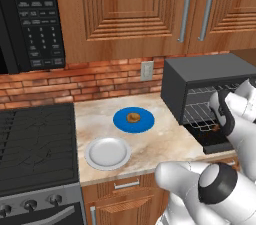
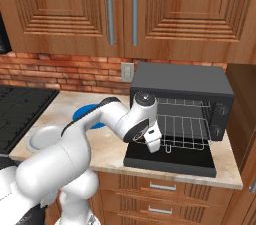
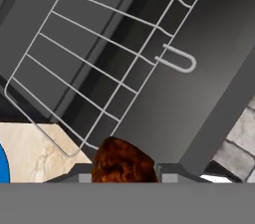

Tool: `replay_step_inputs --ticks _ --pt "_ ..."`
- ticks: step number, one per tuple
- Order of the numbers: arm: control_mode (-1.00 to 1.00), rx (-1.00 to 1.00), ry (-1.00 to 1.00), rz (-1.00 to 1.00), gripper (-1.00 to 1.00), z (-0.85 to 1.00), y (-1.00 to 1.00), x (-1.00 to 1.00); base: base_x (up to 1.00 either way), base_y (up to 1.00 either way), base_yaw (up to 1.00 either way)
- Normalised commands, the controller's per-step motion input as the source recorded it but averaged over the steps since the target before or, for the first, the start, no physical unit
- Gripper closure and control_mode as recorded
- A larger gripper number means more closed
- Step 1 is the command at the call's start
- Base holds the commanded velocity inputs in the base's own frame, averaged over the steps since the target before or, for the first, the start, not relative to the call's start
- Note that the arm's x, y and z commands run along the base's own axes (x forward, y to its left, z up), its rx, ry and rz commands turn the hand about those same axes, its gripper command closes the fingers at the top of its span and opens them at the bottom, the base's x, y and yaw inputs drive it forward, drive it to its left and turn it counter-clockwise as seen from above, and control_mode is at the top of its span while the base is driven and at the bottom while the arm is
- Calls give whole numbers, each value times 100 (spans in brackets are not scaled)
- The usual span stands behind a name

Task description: Open the toaster oven door. Place the bread on the top rack in the toaster oven and place the chicken drumstick on the bottom rack.

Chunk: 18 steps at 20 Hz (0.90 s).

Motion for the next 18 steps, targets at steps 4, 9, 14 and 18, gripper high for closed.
replay_step_inputs --ticks 4,9,14,18 --pt "-100 -11 0 2 100 5 -23 3 0 0 0" --pt "-100 -5 0 0 100 -3 -20 23 0 0 0" --pt "-100 0 0 0 100 -6 -19 35 0 0 0" --pt "-100 0 -1 0 100 -10 -20 33 0 0 0"
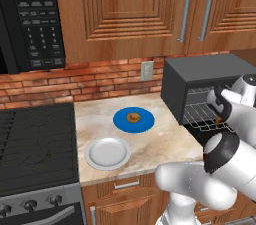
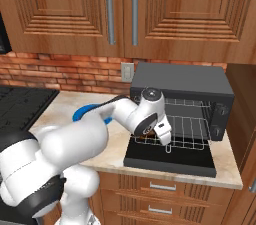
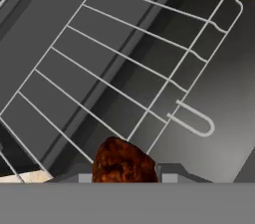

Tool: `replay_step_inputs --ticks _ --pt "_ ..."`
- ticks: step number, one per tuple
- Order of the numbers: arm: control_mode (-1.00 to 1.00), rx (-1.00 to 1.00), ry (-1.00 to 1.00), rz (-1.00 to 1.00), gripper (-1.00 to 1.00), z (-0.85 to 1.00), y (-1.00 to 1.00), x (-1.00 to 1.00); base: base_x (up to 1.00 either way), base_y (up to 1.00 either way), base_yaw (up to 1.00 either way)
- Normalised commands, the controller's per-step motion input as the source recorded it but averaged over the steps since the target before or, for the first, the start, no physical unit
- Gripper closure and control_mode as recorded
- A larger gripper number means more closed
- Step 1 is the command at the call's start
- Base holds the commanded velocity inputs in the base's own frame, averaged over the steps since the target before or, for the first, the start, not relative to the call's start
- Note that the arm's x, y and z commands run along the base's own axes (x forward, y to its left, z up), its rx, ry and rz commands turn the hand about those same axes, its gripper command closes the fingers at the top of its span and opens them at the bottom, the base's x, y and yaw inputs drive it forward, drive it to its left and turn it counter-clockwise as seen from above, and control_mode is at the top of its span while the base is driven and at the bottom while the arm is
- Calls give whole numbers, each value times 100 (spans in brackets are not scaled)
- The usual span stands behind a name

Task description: Open the toaster oven door. Place the bread on the top rack in the toaster oven and place the chicken drumstick on the bottom rack.

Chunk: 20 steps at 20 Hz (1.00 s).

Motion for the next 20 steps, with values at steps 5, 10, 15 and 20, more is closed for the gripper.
replay_step_inputs --ticks 5,10,15,20 --pt "-100 0 0 1 100 -11 -24 24 0 0 0" --pt "-100 0 0 2 100 -10 -25 23 0 0 0" --pt "-100 0 0 0 100 -6 -16 30 0 0 0" --pt "-100 0 1 0 100 -20 -12 23 0 0 0"
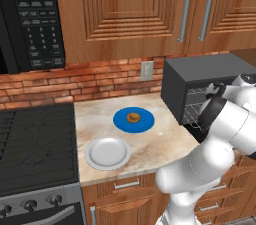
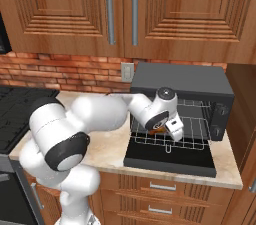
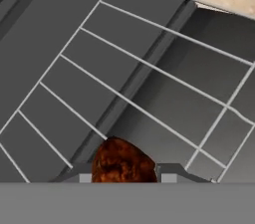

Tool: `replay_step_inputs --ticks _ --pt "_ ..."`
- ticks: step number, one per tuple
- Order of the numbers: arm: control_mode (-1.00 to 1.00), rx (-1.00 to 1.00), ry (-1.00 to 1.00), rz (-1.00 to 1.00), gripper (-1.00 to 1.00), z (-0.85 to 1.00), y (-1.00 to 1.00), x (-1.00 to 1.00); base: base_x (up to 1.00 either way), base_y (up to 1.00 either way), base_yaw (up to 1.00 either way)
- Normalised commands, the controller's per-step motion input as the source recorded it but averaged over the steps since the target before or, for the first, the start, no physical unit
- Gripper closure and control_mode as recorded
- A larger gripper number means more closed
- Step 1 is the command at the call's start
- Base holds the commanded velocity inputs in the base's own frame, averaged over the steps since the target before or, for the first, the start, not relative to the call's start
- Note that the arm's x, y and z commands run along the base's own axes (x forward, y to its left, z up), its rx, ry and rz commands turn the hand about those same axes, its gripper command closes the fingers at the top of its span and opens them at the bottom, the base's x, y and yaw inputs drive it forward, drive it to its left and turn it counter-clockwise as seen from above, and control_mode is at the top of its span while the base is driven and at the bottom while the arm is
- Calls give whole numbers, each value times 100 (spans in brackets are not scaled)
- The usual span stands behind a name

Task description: Open the toaster oven door. Place the bread on the top rack in the toaster oven and place the chicken drumstick on the bottom rack.

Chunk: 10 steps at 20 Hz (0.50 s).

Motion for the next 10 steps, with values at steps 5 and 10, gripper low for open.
replay_step_inputs --ticks 5,10 --pt "-100 0 0 0 100 -25 -3 19 0 0 0" --pt "-100 3 0 0 100 -22 0 18 0 0 0"
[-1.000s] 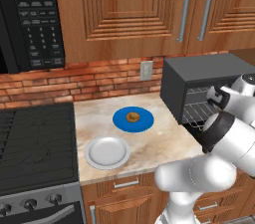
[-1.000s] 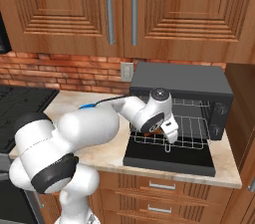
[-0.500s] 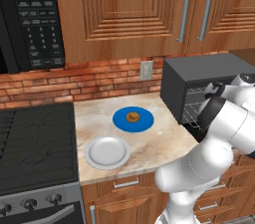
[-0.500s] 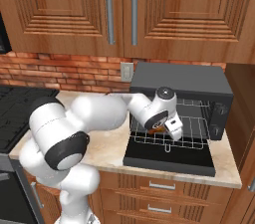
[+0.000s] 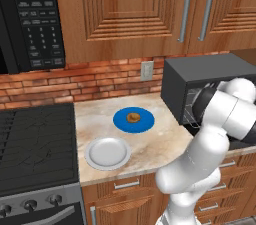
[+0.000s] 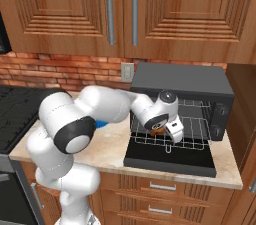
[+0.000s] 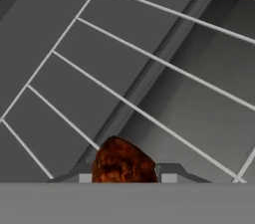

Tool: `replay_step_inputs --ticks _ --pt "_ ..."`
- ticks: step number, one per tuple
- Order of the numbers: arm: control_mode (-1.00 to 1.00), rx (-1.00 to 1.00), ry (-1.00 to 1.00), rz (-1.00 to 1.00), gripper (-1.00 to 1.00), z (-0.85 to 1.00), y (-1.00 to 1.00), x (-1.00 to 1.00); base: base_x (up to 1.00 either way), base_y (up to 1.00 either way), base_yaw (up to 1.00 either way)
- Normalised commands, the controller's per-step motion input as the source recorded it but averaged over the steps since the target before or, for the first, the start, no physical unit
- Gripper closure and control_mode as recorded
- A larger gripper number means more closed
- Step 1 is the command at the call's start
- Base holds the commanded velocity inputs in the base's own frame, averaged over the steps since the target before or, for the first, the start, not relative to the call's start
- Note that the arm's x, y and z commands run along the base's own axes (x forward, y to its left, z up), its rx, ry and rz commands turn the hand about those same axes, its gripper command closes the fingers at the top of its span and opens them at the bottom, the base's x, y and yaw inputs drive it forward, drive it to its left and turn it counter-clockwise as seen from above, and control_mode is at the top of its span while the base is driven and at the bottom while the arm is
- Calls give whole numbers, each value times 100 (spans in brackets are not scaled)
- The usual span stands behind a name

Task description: Open the toaster oven door. Place the bread on the top rack in the toaster oven and place the chicken drumstick on the bottom rack.

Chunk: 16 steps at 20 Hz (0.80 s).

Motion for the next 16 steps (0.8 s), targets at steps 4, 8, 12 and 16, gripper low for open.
replay_step_inputs --ticks 4,8,12,16 --pt "-100 1 0 -3 100 -21 -2 15 0 0 0" --pt "-100 0 3 -9 100 -16 -3 21 0 0 0" --pt "-100 0 6 -11 100 -20 -7 12 0 0 0" --pt "-100 0 4 -11 100 -28 -8 -2 0 0 0"
